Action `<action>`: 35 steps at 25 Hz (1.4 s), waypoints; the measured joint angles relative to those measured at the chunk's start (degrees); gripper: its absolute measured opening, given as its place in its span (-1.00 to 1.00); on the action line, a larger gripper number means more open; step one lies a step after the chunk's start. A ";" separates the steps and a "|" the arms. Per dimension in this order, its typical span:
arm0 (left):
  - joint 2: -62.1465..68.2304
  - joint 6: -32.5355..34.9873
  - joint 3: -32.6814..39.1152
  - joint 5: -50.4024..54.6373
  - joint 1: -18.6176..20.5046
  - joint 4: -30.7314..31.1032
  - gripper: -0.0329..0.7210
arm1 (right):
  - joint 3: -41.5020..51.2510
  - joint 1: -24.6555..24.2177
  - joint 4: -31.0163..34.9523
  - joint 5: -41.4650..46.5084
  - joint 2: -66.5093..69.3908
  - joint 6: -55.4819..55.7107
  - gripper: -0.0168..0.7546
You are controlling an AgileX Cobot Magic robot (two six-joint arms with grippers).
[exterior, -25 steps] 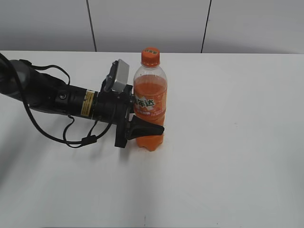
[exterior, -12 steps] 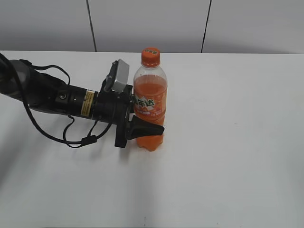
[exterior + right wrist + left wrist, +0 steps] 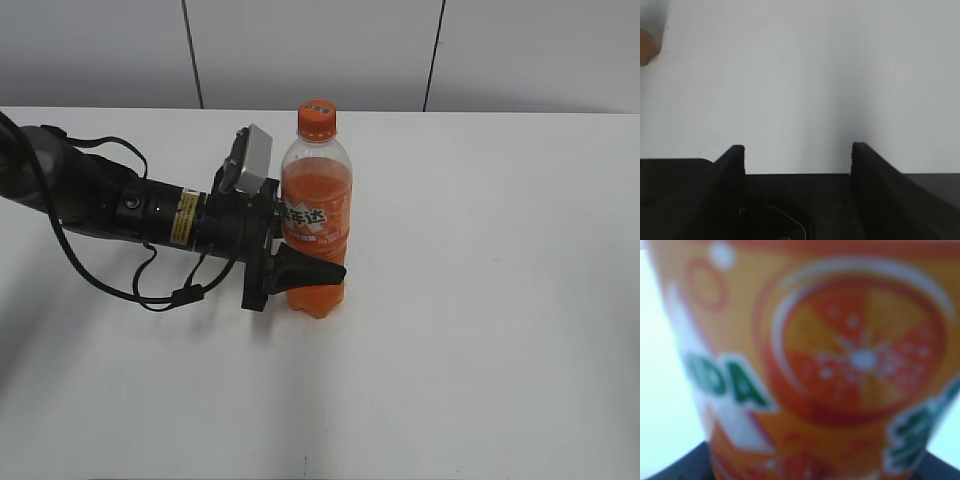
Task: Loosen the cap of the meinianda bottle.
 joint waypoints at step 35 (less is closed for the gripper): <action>0.00 -0.26 0.00 0.52 -0.05 -1.30 0.16 | -52.77 0.00 6.15 1.51 63.02 4.69 0.32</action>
